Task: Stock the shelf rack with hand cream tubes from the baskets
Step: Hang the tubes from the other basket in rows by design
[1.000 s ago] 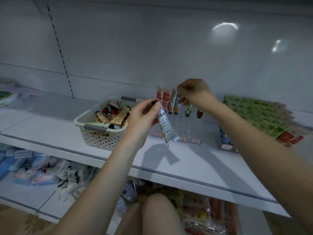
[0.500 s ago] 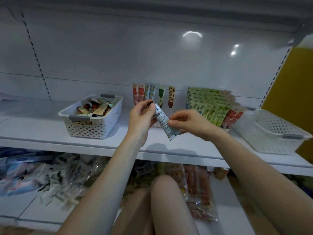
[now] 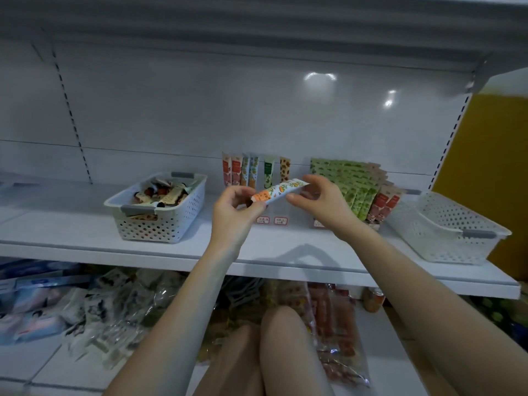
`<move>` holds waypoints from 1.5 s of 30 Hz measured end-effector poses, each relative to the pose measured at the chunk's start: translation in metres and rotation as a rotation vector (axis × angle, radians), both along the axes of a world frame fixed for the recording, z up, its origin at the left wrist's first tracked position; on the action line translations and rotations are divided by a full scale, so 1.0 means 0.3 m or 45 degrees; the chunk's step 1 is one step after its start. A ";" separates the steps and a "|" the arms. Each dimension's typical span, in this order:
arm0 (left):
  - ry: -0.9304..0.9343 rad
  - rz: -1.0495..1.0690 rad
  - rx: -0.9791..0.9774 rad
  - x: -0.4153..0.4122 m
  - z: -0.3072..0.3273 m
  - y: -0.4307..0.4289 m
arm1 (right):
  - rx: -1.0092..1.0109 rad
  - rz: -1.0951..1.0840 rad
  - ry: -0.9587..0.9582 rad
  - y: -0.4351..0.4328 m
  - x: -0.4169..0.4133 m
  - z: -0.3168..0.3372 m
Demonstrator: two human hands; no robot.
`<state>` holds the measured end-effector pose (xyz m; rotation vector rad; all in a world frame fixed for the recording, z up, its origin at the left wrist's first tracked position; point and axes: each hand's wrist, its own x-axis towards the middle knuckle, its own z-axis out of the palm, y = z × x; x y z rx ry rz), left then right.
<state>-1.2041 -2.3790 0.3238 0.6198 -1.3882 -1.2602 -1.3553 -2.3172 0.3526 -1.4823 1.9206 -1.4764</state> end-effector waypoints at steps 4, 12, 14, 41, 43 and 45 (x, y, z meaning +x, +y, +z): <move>-0.057 -0.065 -0.159 -0.052 -0.006 0.019 | -0.017 0.090 -0.580 0.023 -0.025 0.025; -0.212 -0.128 -0.149 -0.145 -0.031 0.009 | -0.106 0.102 -0.634 0.003 -0.102 0.033; -0.234 -0.130 -0.127 -0.151 -0.032 -0.014 | -0.108 0.131 -0.691 -0.034 -0.108 0.033; -1.670 0.254 -0.584 -0.036 -0.385 -0.534 | 0.040 -0.114 0.379 -0.812 -0.167 -0.009; -1.693 0.260 -0.591 -0.037 -0.405 -0.534 | 0.050 -0.096 0.358 -0.834 -0.166 -0.028; -1.687 0.269 -0.597 -0.039 -0.413 -0.535 | 0.067 -0.089 0.365 -0.850 -0.164 -0.045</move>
